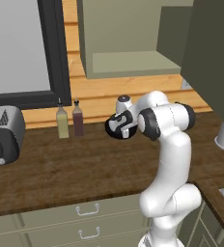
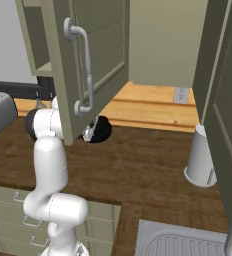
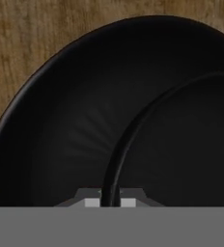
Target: Pick up the bowls on the counter and stack them on top of one another in the open cabinet. Place the smaller bowl on top of the larger bowl.
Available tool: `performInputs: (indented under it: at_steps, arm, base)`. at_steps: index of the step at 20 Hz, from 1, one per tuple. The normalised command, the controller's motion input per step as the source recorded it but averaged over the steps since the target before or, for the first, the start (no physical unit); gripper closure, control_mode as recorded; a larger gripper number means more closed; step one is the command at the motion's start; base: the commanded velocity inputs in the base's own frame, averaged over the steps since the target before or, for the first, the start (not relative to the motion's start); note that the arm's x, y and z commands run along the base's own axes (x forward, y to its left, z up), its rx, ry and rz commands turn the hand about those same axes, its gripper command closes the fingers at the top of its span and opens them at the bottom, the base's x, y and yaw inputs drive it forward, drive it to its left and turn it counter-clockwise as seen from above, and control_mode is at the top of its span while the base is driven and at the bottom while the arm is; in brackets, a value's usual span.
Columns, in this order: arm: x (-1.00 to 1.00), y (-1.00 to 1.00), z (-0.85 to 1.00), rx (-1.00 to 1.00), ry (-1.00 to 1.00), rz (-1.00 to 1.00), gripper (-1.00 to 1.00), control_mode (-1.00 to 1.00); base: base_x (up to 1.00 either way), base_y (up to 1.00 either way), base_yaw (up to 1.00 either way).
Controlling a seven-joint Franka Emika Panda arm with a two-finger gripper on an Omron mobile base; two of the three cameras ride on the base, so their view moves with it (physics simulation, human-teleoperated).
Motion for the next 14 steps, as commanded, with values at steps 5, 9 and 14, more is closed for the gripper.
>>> performInputs:
  at_steps: [5, 9, 14]
  arm:
    - [0.00, 0.00, 0.00, 0.00, -0.04, 0.01, -1.00, -1.00]
    - [-0.15, 0.00, 0.17, 0.00, -0.13, 0.00, -1.00, -1.00]
    - [-0.30, -0.01, 0.34, 0.00, -0.15, 0.00, -1.00, -1.00]
  base:
    - [0.00, 0.00, 0.00]
    - [0.00, 0.00, 0.00]
    - [0.00, 0.00, 0.00]
